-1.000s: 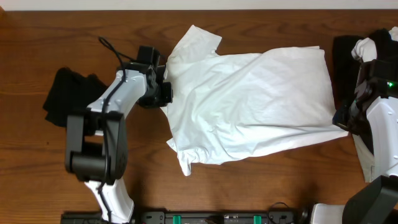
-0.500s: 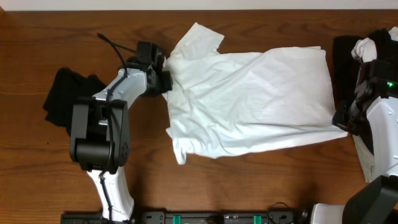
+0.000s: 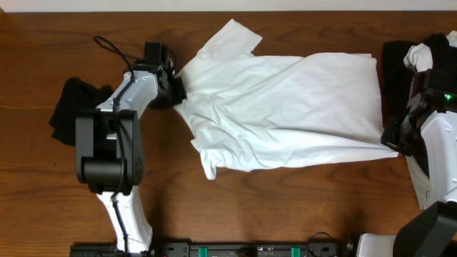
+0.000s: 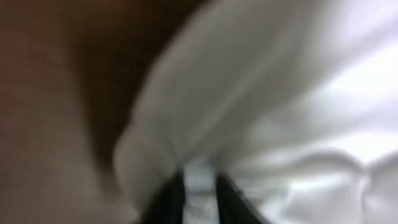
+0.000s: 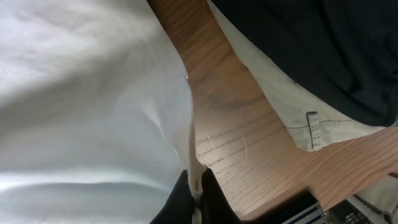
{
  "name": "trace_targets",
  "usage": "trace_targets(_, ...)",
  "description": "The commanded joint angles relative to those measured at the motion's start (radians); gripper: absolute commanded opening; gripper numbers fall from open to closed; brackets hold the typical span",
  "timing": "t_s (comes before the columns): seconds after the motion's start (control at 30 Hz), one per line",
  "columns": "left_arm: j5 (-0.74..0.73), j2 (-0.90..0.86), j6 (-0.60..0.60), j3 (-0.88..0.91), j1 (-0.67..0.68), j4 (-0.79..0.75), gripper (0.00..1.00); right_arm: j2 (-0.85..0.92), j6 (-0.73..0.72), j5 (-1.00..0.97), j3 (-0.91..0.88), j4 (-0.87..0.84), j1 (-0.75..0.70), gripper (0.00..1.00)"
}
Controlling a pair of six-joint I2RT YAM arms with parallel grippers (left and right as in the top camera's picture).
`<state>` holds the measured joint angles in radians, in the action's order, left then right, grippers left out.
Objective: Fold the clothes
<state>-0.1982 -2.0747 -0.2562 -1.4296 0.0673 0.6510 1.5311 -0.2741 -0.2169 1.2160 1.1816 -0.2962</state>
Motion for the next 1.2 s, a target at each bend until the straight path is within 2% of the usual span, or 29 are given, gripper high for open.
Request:
trace_targets(0.0, 0.023, 0.132, -0.013, -0.014, -0.005, 0.156, 0.29, -0.005, -0.002, -0.007, -0.001, -0.001, -0.005, 0.01)
trace_targets(0.17, 0.023, 0.25, -0.016, -0.014, 0.004, 0.39, 0.43, -0.005, -0.002, -0.003, -0.001, -0.003, -0.005, 0.01)
trace_targets(0.4, -0.008, 0.263, -0.023, 0.066, 0.041, 0.546, 0.43, -0.005, -0.002, -0.003, -0.001, -0.002, -0.005, 0.01)
trace_targets(0.77, -0.235, 0.263, 0.016, 0.394, 0.196, 0.301, 0.42, -0.005, -0.002, -0.003, -0.001, -0.004, -0.005, 0.01)
trace_targets(1.0, -0.252, 0.263, 0.027, 0.411, 0.288, 0.243, 0.42, -0.005, -0.002, -0.003, -0.001, -0.004, -0.005, 0.01)
trace_targets(1.17, -0.362, 0.269, 0.045, 0.411, 0.319, 0.183, 0.42, -0.005, -0.002, -0.003, -0.001, -0.003, -0.005, 0.01)
